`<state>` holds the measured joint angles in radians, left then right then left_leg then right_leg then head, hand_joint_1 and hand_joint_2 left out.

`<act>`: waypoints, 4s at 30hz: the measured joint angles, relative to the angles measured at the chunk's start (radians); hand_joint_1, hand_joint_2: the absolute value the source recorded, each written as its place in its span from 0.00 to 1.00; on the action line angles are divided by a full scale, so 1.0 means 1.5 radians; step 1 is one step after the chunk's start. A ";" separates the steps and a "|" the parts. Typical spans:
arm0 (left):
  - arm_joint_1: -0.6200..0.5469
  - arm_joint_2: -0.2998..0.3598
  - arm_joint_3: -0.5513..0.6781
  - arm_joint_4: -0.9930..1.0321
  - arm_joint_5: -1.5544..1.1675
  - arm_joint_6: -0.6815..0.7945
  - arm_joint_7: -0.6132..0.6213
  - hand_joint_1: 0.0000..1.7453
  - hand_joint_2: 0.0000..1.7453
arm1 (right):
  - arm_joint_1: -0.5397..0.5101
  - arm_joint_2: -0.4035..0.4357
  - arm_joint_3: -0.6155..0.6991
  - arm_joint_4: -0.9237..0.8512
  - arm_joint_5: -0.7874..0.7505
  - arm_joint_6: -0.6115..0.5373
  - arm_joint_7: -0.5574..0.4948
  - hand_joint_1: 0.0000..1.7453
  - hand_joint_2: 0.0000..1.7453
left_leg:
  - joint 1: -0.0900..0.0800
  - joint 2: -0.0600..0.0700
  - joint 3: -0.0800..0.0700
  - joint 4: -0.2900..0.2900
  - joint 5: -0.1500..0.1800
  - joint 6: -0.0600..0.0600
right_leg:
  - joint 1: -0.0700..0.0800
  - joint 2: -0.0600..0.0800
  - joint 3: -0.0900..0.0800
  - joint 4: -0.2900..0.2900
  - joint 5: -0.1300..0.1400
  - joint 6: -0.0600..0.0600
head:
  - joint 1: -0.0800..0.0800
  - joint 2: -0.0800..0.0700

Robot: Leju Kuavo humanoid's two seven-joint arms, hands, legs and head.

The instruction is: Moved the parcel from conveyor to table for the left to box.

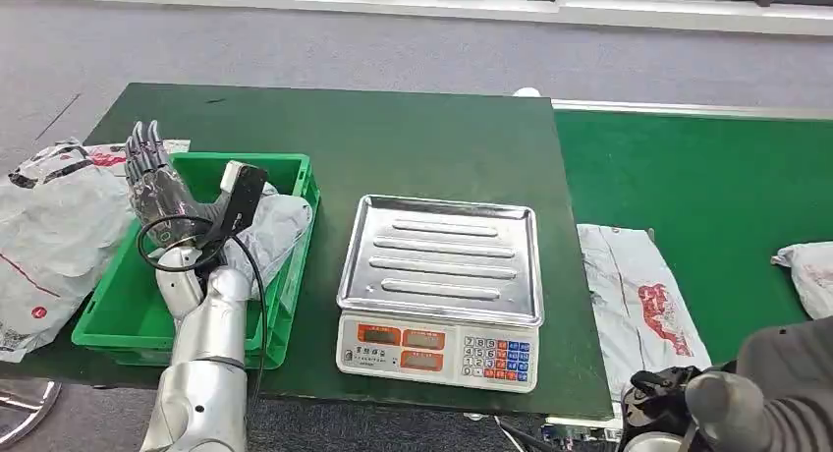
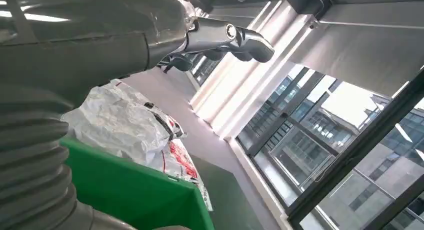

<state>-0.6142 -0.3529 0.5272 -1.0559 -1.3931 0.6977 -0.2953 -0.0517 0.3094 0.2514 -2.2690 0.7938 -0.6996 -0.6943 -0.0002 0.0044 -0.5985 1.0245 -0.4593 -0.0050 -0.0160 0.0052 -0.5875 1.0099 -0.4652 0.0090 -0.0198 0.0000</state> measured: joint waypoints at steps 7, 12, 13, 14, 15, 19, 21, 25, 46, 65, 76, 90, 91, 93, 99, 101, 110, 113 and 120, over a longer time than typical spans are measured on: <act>0.001 0.000 0.000 -0.001 0.003 0.000 -0.007 0.00 1.00 | 0.000 0.000 0.000 0.000 -0.001 0.000 0.000 0.00 1.00 | 0.000 0.000 0.000 0.000 0.000 0.000 | 0.000 0.000 0.000 0.000 0.000 0.000 | 0.000 0.000; 0.005 0.000 0.000 -0.015 0.035 0.000 -0.042 0.00 1.00 | 0.000 0.000 -0.001 0.000 -0.007 0.000 -0.001 0.00 1.00 | 0.000 0.000 0.000 0.000 0.000 0.000 | 0.000 0.000 0.000 0.000 0.000 0.000 | 0.000 0.000; 0.008 0.000 0.000 -0.022 0.051 0.000 -0.052 0.00 1.00 | 0.000 0.000 -0.002 0.000 -0.009 0.000 -0.001 0.00 1.00 | 0.000 0.000 0.000 0.000 0.000 0.000 | 0.000 0.000 0.000 0.000 0.000 0.000 | 0.000 0.000; 0.013 -0.001 0.000 -0.034 0.073 0.000 -0.064 0.00 1.00 | 0.000 0.000 -0.004 0.000 -0.012 0.000 -0.001 0.00 1.00 | 0.000 0.000 0.000 0.000 0.000 0.000 | 0.000 0.000 0.000 0.000 0.000 0.000 | 0.000 0.000; 0.019 -0.002 -0.001 -0.047 0.097 0.000 -0.075 0.00 1.00 | 0.001 0.000 -0.006 0.001 -0.013 0.000 -0.001 0.00 1.00 | 0.000 0.000 0.000 0.000 0.000 0.000 | 0.000 0.000 0.000 0.000 0.000 0.000 | 0.000 0.000; 0.083 -0.002 -0.078 -0.118 0.383 -0.022 -0.238 0.00 1.00 | 0.000 0.000 -0.033 0.024 0.152 0.001 0.161 0.00 1.00 | 0.000 0.000 0.000 0.000 0.000 0.000 | 0.000 0.000 0.000 0.000 0.000 0.000 | 0.000 0.000; 0.129 -0.006 -0.141 -0.175 0.502 -0.042 -0.248 0.00 1.00 | 0.000 0.001 -0.055 0.052 0.178 0.002 0.182 0.00 1.00 | 0.000 -0.001 -0.001 0.000 -0.001 0.000 | 0.000 -0.001 0.001 0.000 -0.001 0.000 | 0.000 0.000; 0.204 0.008 -0.244 -0.297 0.594 -0.136 -0.268 0.00 1.00 | -0.013 0.002 -0.128 0.179 0.348 0.001 0.279 0.00 1.00 | 0.000 -0.001 0.000 0.000 -0.001 0.001 | 0.000 -0.001 0.001 0.000 -0.001 0.000 | -0.001 0.000; 0.416 0.062 -0.525 -0.421 0.582 -0.092 -0.272 0.00 1.00 | -0.199 -0.124 -0.478 0.731 0.517 0.005 0.484 0.00 1.00 | -0.001 -0.006 0.000 0.000 -0.001 0.002 | -0.001 -0.005 0.002 0.000 -0.002 0.002 | -0.001 0.000; 0.442 0.061 -0.525 -0.439 0.522 -0.079 -0.267 0.00 1.00 | -0.236 -0.192 -0.534 0.973 0.488 0.002 0.529 0.00 1.00 | -0.001 -0.006 0.000 0.000 -0.001 0.002 | -0.001 -0.005 0.002 0.000 -0.002 0.002 | -0.001 0.000; 0.442 0.061 -0.525 -0.440 0.485 -0.078 -0.241 0.00 1.00 | -0.280 -0.228 -0.575 1.195 0.463 0.083 0.495 0.00 1.00 | -0.001 -0.006 0.000 0.000 -0.001 0.002 | -0.001 -0.005 0.002 0.000 -0.002 0.002 | -0.001 0.000; 0.444 0.061 -0.525 -0.442 0.465 -0.073 -0.237 0.00 1.00 | -0.292 -0.235 -0.592 1.247 0.454 0.133 0.470 1.00 1.00 | -0.001 -0.006 0.000 0.000 -0.001 0.002 | -0.001 -0.005 0.003 0.000 -0.002 0.002 | -0.001 0.000; 0.444 0.061 -0.525 -0.442 0.463 -0.072 -0.236 0.00 1.00 | -0.292 -0.235 -0.592 1.248 0.454 0.136 0.470 1.00 1.00 | -0.001 -0.006 0.000 0.000 -0.001 0.002 | -0.001 -0.005 0.003 0.000 -0.002 0.002 | -0.001 0.000; 0.444 0.061 -0.525 -0.442 0.463 -0.072 -0.236 0.00 1.00 | -0.293 -0.237 -0.594 1.249 0.454 0.139 0.470 1.00 1.00 | -0.001 -0.006 0.000 0.000 -0.001 0.002 | -0.001 -0.005 0.003 0.000 -0.002 0.002 | -0.001 0.000; 0.444 0.060 -0.525 -0.441 0.462 -0.072 -0.236 0.00 1.00 | -0.296 -0.243 -0.598 1.253 0.452 0.145 0.465 1.00 1.00 | -0.001 -0.006 0.000 0.000 -0.001 0.002 | -0.001 -0.005 0.003 0.000 -0.002 0.002 | -0.001 0.000; 0.444 0.060 -0.525 -0.441 0.462 -0.072 -0.236 0.00 1.00 | -0.296 -0.244 -0.598 1.254 0.451 0.146 0.464 1.00 1.00 | -0.001 -0.006 0.000 0.000 -0.001 0.002 | -0.001 -0.005 0.003 0.000 -0.002 0.002 | -0.001 0.000; 0.443 0.060 -0.525 -0.441 0.458 -0.072 -0.233 0.00 1.00 | -0.297 -0.246 -0.598 1.257 0.450 0.154 0.463 1.00 1.00 | -0.001 -0.006 0.001 0.000 -0.001 0.002 | -0.001 -0.005 0.003 0.000 -0.002 0.002 | -0.001 0.000; 0.443 0.060 -0.525 -0.442 0.451 -0.076 -0.225 0.00 1.00 | -0.301 -0.247 -0.599 1.260 0.450 0.158 0.460 1.00 1.00 | -0.001 -0.006 0.001 0.000 -0.001 0.002 | -0.001 -0.005 0.003 0.000 -0.002 0.002 | -0.001 0.000; 0.445 0.059 -0.525 -0.454 0.447 -0.090 -0.223 0.00 1.00 | -0.297 -0.233 -0.615 1.227 0.354 0.034 0.291 1.00 1.00 | -0.001 -0.006 0.000 0.000 -0.001 0.002 | -0.001 -0.005 0.003 0.000 -0.002 0.002 | 0.000 0.000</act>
<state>0.0534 -0.2640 -0.2605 -1.7376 -0.7221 0.5623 -0.6291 -0.4974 -0.0408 -0.6710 -0.4289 1.3247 -0.6486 -0.2581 -0.0019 -0.0040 -0.5985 1.0250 -0.4610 -0.0026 -0.0174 -0.0025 -0.5833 1.0094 -0.4682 0.0117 -0.0202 0.0000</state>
